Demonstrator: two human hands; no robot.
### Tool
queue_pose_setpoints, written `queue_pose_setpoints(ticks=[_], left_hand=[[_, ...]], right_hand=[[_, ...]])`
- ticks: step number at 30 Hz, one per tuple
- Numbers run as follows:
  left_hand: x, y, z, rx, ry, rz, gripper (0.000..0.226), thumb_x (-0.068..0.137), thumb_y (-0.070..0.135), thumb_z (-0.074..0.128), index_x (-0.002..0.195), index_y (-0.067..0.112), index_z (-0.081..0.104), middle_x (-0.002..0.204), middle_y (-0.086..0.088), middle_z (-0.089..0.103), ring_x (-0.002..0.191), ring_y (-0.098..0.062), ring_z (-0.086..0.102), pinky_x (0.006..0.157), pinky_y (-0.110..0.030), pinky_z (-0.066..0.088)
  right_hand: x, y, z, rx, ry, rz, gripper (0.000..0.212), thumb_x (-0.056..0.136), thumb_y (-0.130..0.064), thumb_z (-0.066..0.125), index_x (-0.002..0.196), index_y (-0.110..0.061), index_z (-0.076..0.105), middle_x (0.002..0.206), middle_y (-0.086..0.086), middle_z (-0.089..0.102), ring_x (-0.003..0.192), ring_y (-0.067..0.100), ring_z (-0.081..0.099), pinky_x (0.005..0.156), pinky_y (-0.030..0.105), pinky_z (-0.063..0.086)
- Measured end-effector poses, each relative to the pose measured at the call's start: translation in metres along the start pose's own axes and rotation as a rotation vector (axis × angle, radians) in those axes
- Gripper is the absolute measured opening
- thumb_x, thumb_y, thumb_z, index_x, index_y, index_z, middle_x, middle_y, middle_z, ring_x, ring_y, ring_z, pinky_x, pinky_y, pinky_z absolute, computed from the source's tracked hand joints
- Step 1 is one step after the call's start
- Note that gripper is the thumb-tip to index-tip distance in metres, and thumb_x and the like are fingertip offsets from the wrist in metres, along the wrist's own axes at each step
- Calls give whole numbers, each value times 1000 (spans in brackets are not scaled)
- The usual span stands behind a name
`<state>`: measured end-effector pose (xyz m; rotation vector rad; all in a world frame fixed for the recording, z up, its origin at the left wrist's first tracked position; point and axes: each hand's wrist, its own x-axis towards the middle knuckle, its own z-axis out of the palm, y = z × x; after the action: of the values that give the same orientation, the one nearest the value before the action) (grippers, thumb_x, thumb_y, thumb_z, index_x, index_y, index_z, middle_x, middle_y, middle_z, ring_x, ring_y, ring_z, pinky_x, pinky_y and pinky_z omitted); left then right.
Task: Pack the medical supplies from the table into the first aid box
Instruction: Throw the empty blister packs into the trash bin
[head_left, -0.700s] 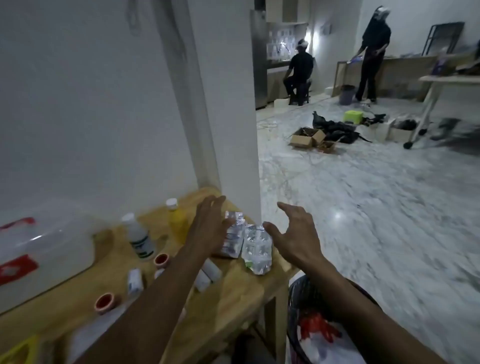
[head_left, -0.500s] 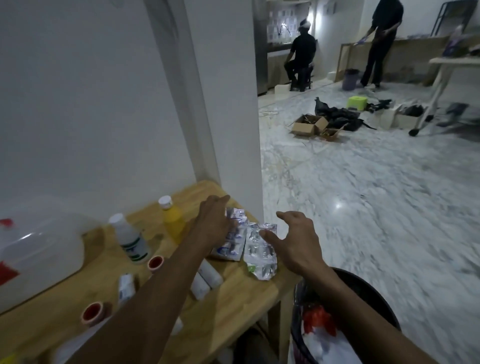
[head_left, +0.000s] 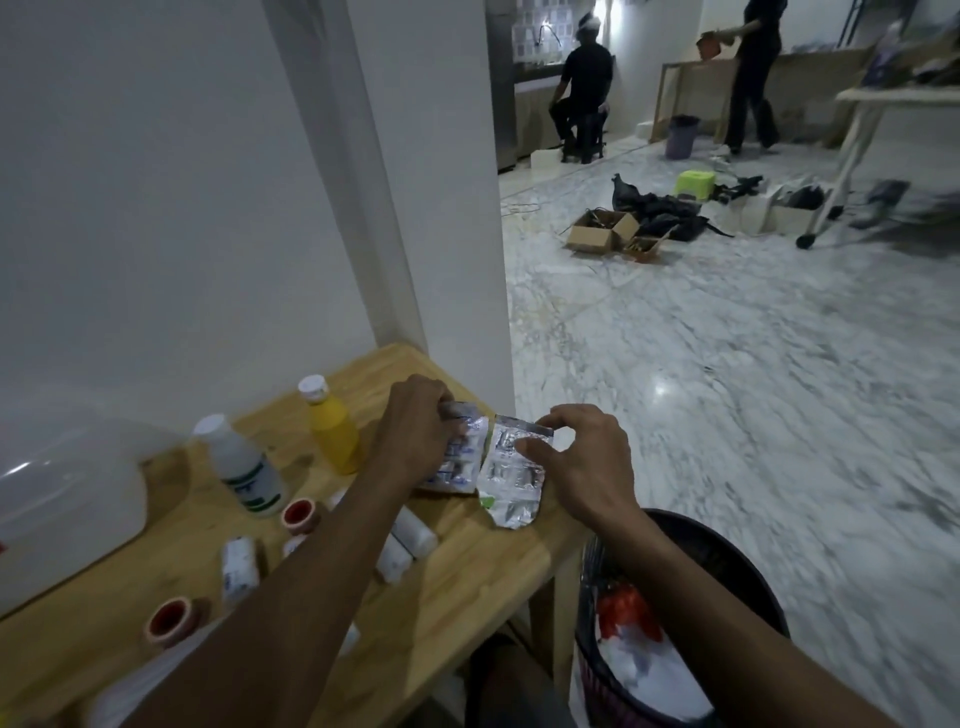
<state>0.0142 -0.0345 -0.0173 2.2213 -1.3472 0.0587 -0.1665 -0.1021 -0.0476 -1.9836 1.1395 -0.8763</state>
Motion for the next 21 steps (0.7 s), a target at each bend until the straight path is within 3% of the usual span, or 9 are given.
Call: queue_pose_setpoints(ticks=[3, 7, 11, 21], left_hand=[[-5, 1, 1, -101, 53, -17, 18, 77, 12, 76, 67, 0, 66, 77, -15, 66, 73, -22, 57, 63, -40, 48], [-14, 13, -9, -179, 125, -5, 16, 75, 17, 79, 67, 8, 69, 78, -7, 67, 78, -23, 58, 66, -35, 46], [-26, 39, -31, -261, 207, 12, 9, 76, 14, 79, 75, 6, 74, 85, -9, 71, 83, -22, 59, 76, -32, 46], [-65, 124, -36, -472, 268, 55, 7, 76, 13, 79, 76, 7, 75, 83, -4, 72, 78, -13, 59, 73, -21, 39]], right_hand=[[-3, -3, -7, 112, 44, 19, 16, 76, -36, 79, 82, -21, 74, 104, -4, 71, 109, 18, 61, 94, 37, 44], [-8, -11, -30, 237, 82, 83, 15, 75, -31, 82, 74, -18, 75, 84, -6, 72, 101, 13, 65, 83, 25, 41], [-16, -21, -63, 286, 171, 83, 15, 75, -30, 83, 76, -17, 76, 84, -8, 73, 98, 9, 65, 87, 26, 43], [-42, -16, -154, 316, 417, 39, 14, 74, -24, 84, 83, -15, 77, 82, -8, 72, 85, 5, 68, 84, 27, 54]])
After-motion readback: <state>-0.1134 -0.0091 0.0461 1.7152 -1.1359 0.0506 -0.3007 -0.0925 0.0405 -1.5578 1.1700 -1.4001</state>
